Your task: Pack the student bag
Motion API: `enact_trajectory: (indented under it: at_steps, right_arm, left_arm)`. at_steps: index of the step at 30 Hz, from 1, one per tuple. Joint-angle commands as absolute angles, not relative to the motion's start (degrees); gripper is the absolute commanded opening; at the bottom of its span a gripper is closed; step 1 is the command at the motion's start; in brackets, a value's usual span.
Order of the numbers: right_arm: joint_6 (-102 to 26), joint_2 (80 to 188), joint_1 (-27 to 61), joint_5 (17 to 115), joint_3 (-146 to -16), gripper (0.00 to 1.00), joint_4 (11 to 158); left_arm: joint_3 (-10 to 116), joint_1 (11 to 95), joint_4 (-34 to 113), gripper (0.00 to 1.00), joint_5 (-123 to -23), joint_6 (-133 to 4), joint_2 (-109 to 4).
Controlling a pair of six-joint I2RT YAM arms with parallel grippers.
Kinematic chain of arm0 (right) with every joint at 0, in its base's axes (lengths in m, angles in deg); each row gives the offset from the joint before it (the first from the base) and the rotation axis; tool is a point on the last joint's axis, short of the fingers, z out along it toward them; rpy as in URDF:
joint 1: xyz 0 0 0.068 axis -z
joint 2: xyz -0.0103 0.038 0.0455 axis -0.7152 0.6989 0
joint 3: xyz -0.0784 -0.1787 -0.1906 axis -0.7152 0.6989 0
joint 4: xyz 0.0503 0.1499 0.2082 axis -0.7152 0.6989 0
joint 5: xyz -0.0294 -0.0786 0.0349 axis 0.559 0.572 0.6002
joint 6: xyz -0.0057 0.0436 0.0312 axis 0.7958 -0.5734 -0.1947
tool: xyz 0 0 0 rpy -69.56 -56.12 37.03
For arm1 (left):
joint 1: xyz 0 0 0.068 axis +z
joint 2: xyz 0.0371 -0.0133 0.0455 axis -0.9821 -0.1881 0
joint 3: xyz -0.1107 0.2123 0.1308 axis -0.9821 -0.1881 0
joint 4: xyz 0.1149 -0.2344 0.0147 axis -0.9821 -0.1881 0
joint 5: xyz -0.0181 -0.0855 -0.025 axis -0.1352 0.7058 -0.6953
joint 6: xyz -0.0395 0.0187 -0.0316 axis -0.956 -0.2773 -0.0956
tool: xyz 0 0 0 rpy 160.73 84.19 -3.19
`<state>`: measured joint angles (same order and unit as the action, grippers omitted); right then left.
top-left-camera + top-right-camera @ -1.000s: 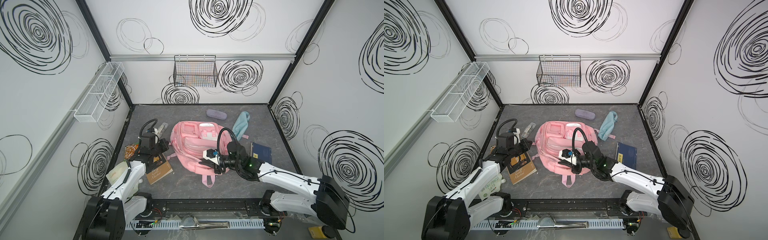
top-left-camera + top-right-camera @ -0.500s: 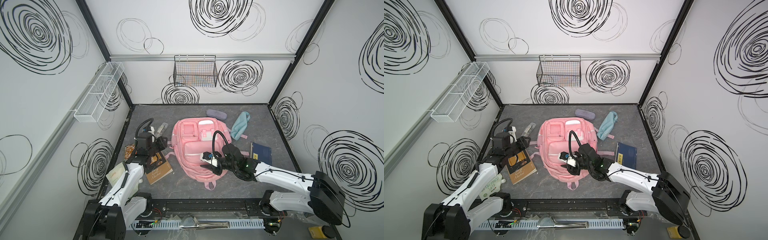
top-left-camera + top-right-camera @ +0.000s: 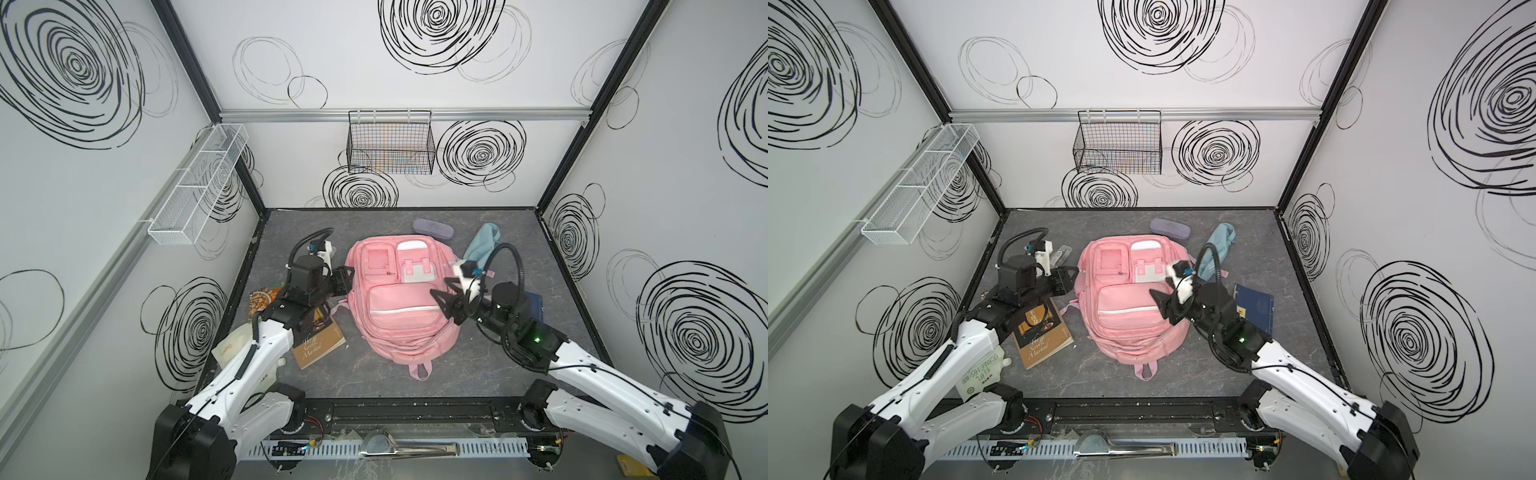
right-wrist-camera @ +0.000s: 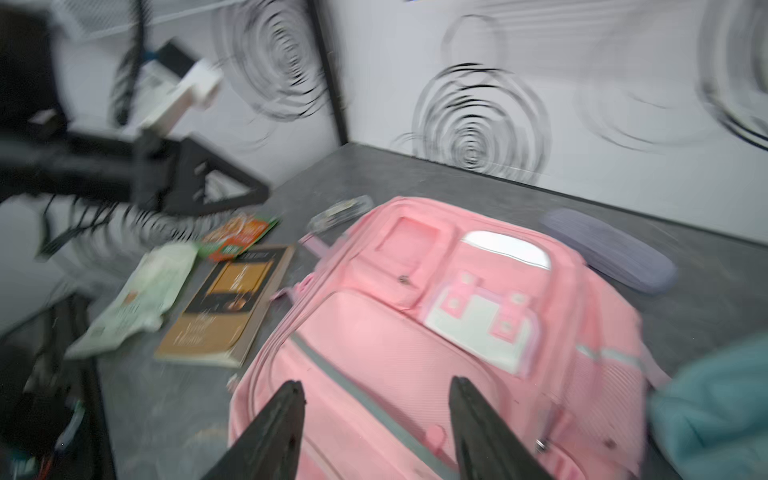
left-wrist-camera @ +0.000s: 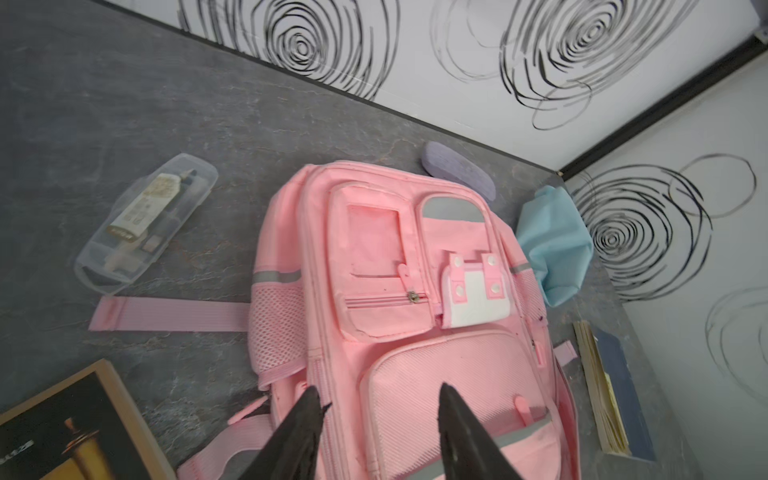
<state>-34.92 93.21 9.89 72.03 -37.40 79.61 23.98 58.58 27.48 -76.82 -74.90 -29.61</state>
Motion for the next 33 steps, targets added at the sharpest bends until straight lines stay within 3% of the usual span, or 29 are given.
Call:
enact_trajectory:
  at_steps: [1,7,11,13,16,25,33]
  right_arm:
    - [-49.6,89.3,22.6,87.0,-36.9,0.68,89.7]
    - [-54.0,89.8,55.0,74.1,-32.3,0.76,89.7]
    - [-55.4,96.3,68.9,67.7,-27.9,0.78,86.0]
    - [-55.5,100.5,73.3,65.4,-26.3,0.87,84.5]
    - [-54.8,105.8,76.2,64.1,-24.2,0.91,82.4]
    - [-50.1,120.6,77.0,46.4,-21.8,0.82,81.1]
    - [-49.2,119.7,77.2,37.8,-18.9,0.75,81.5]
  left_arm:
    - [28.0,50.7,29.1,0.54,-82.2,-73.0,-30.7]
    - [34.6,37.1,33.3,0.54,-82.4,-73.8,-41.1]
    - [39.5,30.8,36.8,0.54,-80.1,-75.1,-49.5]
    - [43.0,27.9,37.2,0.54,-79.0,-75.4,-54.4]
    - [47.6,24.3,37.4,0.54,-77.4,-75.4,-60.9]
    - [61.0,19.9,39.9,0.54,-71.7,-77.9,-81.8]
    - [76.2,19.6,36.9,0.53,-70.2,-78.5,-99.1]
